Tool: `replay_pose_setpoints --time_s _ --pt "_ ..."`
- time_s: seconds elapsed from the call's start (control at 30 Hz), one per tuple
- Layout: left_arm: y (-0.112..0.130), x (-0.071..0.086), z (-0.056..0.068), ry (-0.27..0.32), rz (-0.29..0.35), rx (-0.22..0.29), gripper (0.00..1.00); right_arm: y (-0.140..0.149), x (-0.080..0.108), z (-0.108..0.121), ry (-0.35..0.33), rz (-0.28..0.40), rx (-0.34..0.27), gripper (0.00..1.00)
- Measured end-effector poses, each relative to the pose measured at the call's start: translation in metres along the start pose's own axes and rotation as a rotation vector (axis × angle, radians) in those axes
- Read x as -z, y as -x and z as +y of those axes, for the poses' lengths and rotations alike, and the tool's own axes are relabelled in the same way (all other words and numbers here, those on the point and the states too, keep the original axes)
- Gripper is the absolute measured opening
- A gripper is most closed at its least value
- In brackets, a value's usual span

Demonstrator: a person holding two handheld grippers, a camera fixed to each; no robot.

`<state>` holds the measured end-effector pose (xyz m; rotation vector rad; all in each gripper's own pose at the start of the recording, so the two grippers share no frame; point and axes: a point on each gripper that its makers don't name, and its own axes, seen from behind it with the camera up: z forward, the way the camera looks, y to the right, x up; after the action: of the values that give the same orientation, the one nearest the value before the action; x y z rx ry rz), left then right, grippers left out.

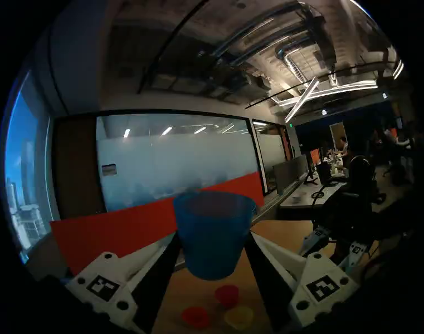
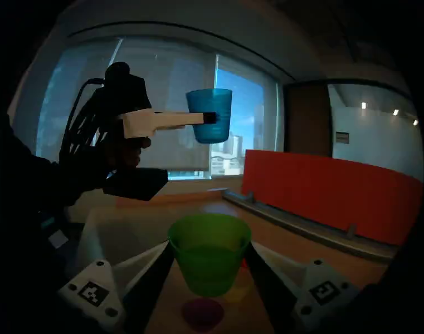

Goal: Pour water

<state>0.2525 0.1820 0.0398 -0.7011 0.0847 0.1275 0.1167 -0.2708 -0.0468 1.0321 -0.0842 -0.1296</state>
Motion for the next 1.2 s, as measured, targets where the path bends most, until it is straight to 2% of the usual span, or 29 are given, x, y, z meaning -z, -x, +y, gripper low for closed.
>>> replay_pose_setpoints --time_s 0.17,0.27,0.47,0.63,0.97,1.2 --pt "0.001 -0.003 0.003 0.036 0.001 0.106 0.78 -0.004 0.001 0.001 0.003 0.003 0.001 0.88" --pt "0.002 -0.003 -0.001 0.035 0.002 0.123 0.78 -0.005 0.002 -0.001 0.001 0.007 0.0 0.88" --pt "0.007 -0.001 0.002 0.046 -0.015 0.093 0.78 -0.004 0.004 0.0 0.002 0.0 0.007 0.88" --pt "0.016 0.001 0.002 0.048 -0.035 0.089 0.78 -0.004 0.006 0.003 0.011 -0.006 0.006 0.88" --pt "0.052 0.008 -0.004 0.043 -0.113 0.059 0.79 0.0 0.017 0.019 0.043 -0.027 -0.004 0.88" --pt "0.076 0.012 -0.003 0.057 -0.154 0.078 0.79 0.006 0.025 0.032 0.065 -0.048 -0.019 0.88"
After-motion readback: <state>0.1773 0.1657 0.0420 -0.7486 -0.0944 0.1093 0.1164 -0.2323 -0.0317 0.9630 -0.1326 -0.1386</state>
